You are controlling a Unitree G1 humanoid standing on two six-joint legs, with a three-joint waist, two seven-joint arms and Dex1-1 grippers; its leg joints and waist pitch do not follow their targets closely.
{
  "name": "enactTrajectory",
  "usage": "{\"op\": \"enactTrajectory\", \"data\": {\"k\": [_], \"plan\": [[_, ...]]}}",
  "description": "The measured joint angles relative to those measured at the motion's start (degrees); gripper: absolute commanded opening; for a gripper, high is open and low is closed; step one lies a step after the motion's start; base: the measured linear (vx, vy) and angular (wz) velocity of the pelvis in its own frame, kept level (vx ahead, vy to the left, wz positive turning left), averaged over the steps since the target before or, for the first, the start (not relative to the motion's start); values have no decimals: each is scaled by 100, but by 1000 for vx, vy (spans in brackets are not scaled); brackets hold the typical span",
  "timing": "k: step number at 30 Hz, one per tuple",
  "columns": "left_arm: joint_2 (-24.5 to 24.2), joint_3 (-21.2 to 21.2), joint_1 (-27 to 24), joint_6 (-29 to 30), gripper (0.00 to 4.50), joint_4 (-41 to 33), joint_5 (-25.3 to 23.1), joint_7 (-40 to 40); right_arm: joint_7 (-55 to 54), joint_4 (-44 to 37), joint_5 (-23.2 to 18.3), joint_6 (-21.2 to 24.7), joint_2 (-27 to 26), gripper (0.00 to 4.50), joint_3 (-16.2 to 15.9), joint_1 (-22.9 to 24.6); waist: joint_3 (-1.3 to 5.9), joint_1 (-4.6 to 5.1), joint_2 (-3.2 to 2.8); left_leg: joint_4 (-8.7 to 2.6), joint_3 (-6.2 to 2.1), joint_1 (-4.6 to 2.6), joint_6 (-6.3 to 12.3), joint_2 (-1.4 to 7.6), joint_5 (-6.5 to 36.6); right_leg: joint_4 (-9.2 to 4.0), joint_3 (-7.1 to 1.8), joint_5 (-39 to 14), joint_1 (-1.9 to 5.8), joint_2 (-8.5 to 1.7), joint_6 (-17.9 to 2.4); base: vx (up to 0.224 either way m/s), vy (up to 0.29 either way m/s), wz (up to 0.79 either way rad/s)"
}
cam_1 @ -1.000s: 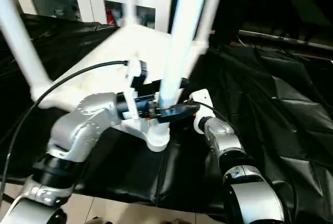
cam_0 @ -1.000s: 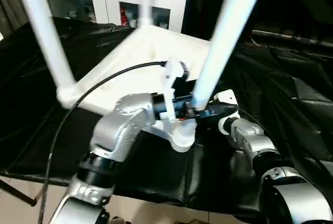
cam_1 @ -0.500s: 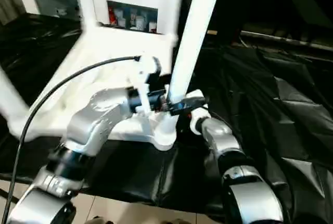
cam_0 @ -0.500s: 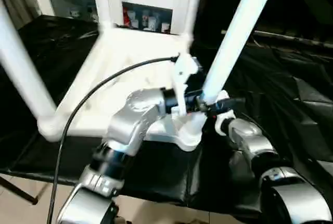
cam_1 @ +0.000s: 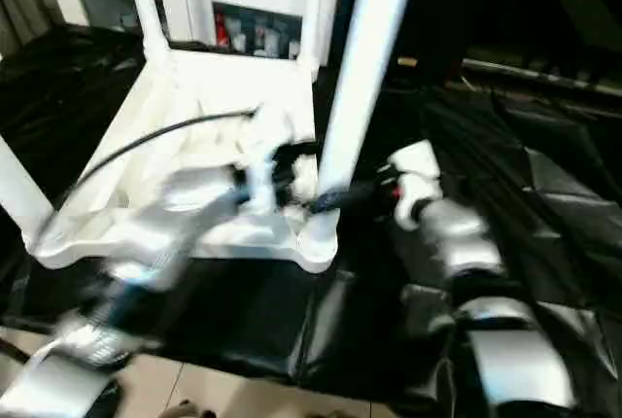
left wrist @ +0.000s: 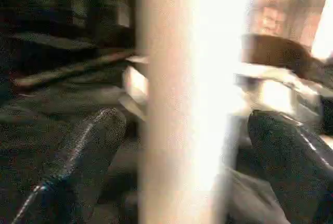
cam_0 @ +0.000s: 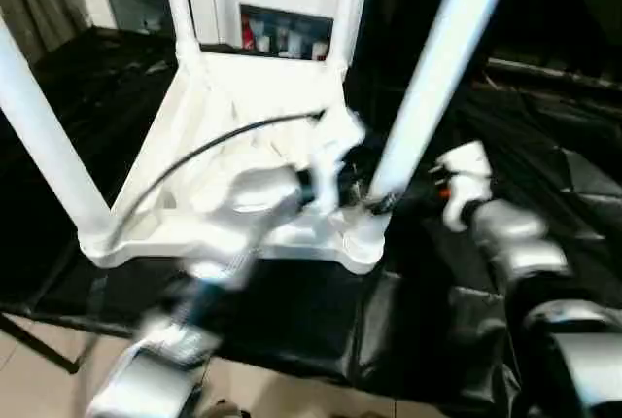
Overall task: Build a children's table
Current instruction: Rotate table base
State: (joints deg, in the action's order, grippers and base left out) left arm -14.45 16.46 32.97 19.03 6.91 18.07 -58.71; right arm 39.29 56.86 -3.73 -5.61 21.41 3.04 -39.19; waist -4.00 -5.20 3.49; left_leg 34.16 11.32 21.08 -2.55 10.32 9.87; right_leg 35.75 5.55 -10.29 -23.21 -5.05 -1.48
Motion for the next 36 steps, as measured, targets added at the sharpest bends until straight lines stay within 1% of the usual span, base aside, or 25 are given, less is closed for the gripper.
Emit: {"op": "enactTrajectory", "data": {"k": [2, 4, 6, 8, 9, 11, 12, 14, 15, 17, 19, 22, 24, 26, 27, 31, 32, 34, 35, 36], "plan": [[-519, 91, -174, 141, 447, -62, -29, -440, 286, -73, 48, -14, 220, 448, -57, 162, 0, -8, -6, -3, 0, 2, 0, 0, 0, -5, 2, -3, 0, 0, 1, 0, 0, 0], [-694, 177, -272, 172, 447, -26, -115, -633, 483, -153, 102, -14, 292, 448, -100, 293, -3, -25, -8, -1, 1, 10, 0, -2, 0, -11, 0, -2, 1, -1, 0, 0, 0, 0], [-785, 305, -236, -89, 419, 259, -458, -683, 798, -406, 114, -11, 308, 448, -259, 413, -5, -36, -11, 2, 4, 9, 1, -3, 0, -16, -4, 0, 6, -2, -2, 0, 0, 0], [-903, 468, -43, -435, 408, 799, -919, -554, 1093, -727, 125, 22, 362, 448, -420, 516, -4, -40, -11, 4, 3, 5, 1, -3, -1, -14, -4, 0, 9, -2, -1, 0, 0, 0], [-964, 496, 34, -561, 408, 1020, -1069, -485, 1198, -848, 133, 48, 410, 448, -485, 566, -4, -43, -11, 4, 3, 2, 1, -3, -1, -13, -4, -2, 10, -2, 4, 0, 0, 0], [-1046, 496, 175, -729, 381, 1382, -1216, -442, 1391, -1026, 188, 82, 530, 448, -603, 679, -4, -61, -11, 4, 1, 2, 1, -3, -2, -14, -4, -15, 11, -2, 26, 0, 0, 0], [-1050, 506, 233, -774, 371, 1500, -1215, -508, 1478, -1157, 221, 109, 589, 448, -655, 774, -4, -71, -11, 4, 2, 3, 1, -3, -1, -17, -4, -14, 12, -2, 25, 0, 0, 0], [-1059, 524, 304, -805, 367, 1620, -1210, -659, 1589, -1194, 241, 132, 605, 448, -753, 824, -4, -94, -13, 4, 3, 5, 2, -3, 0, -19, -4, 0, 11, -3, 0, 0, 0, 0], [-1037, 542, 335, -827, 353, 1672, -1212, -728, 1622, -1221, 244, 151, 607, 448, -783, 837, -4, -98, -13, 3, 4, 7, 3, -3, 1, -19, -4, 1, 10, -3, -1, 0, 0, 0], [-1009, 674, 445, -913, 324, 1842, -1248, -959, 1627, -1404, 308, 169, 622, 448, -808, 900, -5, -121, -16, 0, 4, 7, 3, -3, 1, -19, -3, 1, 9, -2, -1, 0, 0, 0], [-1011, 778, 507, -956, 324, 1944, -1332, -1131, 1623, -1461, 349, 170, 651, 448, -809, 916, -4, -128, -18, -1, 3, 6, 2, -3, 1, -19, -2, 0, 9, -2, 0, 0, 0, 0], [-985, 825, 573, -1113, 291, 2210, -1350, -1326, 1621, -1631, 354, 252, 740, 448, -809, 1016, -4, -136, -22, -1, 3, 5, 2, -3, 1, -19, -3, 1, 10, -3, -1, 0, 0, 0], [-970, 826, 585, -1161, 277, 2299, -1379, -1370, 1622, -1642, 354, 295, 763, 448, -810, 1025, -5, -132, -24, 0, 4, 4, 2, -3, 0, -19, -3, 1, 11, -3, -2, 0, 0, 0], [-942, 831, 588, -1227, 277, 2361, -1416, -1375, 1624, -1763, 355, 316, 779, 448, -812, 1085, -5, -133, -25, 0, 3, 3, 2, -3, 0, -18, -2, 1, 11, -3, -2, 0, 0, 0], [-924, 831, 590, -1281, 246, 2409, -1441, -1359, 1625, -1803, 356, 326, 780, 448, -822, 1104, -4, -133, -25, 0, 3, 2, 2, -3, 0, -18, -2, 1, 12, -3, -2, 0, 0, 0], [-860, 837, 603, -1421, 230, 2654, -1540, -1324, 1668, -1871, 363, 403, 781, 448, -877, 1166, -4, -133, -26, 0, 3, 3, 2, -3, 0, -18, -2, 1, 11, -3, -2, 0, 0, 0], [-861, 838, 617, -1451, 203, 2740, -1569, -1304, 1692, -1897, 363, 414, 783, 448, -898, 1182, -4, -132, -27, 0, 3, 3, 2, -2, 0, -18, -2, 1, 11, -3, -2, 0, 0, 0], [-851, 838, 668, -1527, 191, 2906, -1610, -1314, 1719, -2016, 361, 430, 783, 448, -918, 1223, -5, -136, -29, 0, 3, 3, 2, -3, 0, -18, -2, 1, 11, -3, -2, 0, 0, 0], [-850, 838, 704, -1544, 176, 2972, -1627, -1337, 1735, -2052, 360, 431, 783, 448, -922, 1226, -6, -138, -30, 0, 3, 3, 2, -3, 0, -18, -2, 1, 11, -3, -2, 0, 0, 0], [-849, 838, 726, -1557, 176, 3004, -1637, -1352, 1739, -2078, 359, 437, 783, 448, -923, 1226, -5, -141, -31, 0, 3, 3, 2, -3, 0, -18, -2, 1, 12, -3, -2, 0, 0, 0]]}}
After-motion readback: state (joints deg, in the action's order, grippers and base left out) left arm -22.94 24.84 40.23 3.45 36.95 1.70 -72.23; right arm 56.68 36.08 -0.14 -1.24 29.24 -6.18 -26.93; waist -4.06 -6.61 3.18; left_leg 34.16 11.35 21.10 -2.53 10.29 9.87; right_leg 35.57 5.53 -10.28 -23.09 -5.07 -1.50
